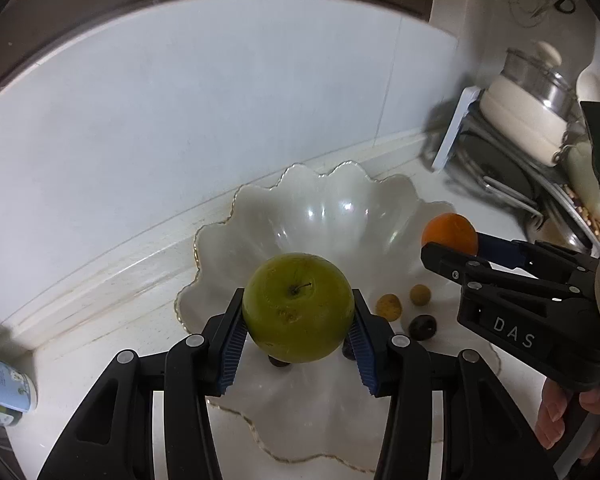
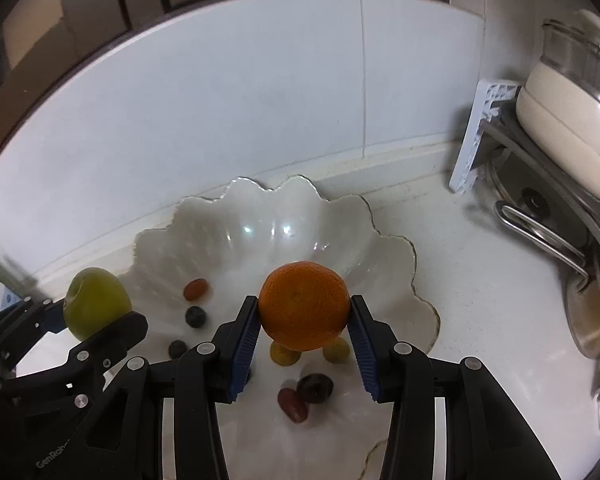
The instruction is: Organize fruits
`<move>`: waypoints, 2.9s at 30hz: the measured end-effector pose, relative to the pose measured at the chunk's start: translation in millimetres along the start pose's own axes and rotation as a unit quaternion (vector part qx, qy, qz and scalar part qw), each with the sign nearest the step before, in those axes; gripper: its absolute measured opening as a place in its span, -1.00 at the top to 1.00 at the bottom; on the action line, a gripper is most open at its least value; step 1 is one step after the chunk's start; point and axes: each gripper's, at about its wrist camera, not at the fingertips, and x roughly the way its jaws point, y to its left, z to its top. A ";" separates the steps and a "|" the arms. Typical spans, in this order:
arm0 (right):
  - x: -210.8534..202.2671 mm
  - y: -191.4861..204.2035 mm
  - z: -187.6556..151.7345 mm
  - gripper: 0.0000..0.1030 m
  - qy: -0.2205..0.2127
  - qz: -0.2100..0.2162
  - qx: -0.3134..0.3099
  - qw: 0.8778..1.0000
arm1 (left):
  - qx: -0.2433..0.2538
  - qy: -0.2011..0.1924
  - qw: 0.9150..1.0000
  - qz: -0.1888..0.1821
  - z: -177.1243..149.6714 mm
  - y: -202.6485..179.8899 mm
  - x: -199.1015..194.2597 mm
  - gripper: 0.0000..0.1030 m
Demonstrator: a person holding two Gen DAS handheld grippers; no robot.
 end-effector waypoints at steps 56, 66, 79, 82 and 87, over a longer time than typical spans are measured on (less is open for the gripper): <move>-132.6 43.2 -87.2 -0.19 -0.092 -0.069 0.007 0.993 | 0.002 -0.088 0.994 0.063 -69.1 11.0 -126.1 -0.31; -204.8 50.9 -141.2 -0.20 -0.142 -0.071 -0.008 0.987 | 0.000 -0.143 0.986 0.088 -133.6 -6.9 -197.7 -0.47; -288.7 56.0 -234.3 -0.36 -0.187 -0.063 -0.022 0.980 | -0.015 -0.196 0.976 0.095 -224.0 -38.0 -286.2 -0.68; -307.0 58.0 -255.9 -0.36 -0.195 -0.063 -0.021 0.979 | -0.021 -0.210 0.973 0.097 -240.4 -42.7 -304.1 -0.71; -335.8 61.0 -286.2 -0.36 -0.208 -0.068 -0.021 0.975 | -0.015 -0.230 0.968 0.097 -270.9 -52.8 -335.0 -0.76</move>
